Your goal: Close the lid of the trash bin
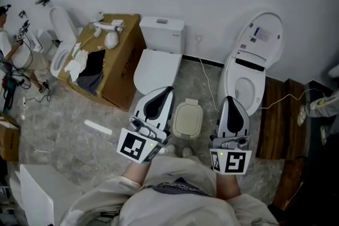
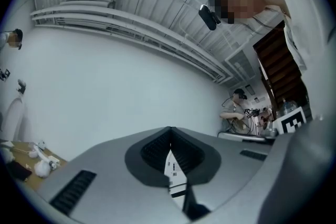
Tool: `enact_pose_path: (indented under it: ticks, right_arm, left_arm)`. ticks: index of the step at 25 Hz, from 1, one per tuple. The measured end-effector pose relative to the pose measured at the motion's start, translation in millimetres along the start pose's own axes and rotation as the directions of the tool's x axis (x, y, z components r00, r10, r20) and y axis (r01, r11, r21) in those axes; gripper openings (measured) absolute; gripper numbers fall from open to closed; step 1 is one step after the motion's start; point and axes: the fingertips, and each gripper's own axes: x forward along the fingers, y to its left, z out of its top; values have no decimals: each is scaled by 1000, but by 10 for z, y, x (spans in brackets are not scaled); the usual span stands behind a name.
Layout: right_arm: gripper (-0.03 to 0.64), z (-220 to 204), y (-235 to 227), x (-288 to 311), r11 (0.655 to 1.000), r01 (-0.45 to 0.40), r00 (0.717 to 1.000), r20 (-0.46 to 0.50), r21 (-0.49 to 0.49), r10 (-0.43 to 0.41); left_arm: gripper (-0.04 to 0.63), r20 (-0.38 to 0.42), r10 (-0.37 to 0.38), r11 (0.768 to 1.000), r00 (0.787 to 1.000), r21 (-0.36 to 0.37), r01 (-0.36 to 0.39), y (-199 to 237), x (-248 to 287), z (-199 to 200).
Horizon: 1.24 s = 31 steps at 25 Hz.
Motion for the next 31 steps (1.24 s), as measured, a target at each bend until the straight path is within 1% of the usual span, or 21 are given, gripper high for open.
enact_pose_path:
  ticks: [5,10,31]
  right_arm:
    - [9,48,-42,-4,1000,9,1000,19,9,-9]
    - [6,39,-2,29,999,-2,1000,4,-33,3]
    - [5,203,35,27,999,4,999,42,-47,-2]
  left_arm:
    - [-2,2,8,1000,1000,0,-8,27,-9,20]
    - [-2,8,6,1000,1000,9,-6,33,-4,52]
    - [-2,17,24,999,1000,24,-24,85,-86,124]
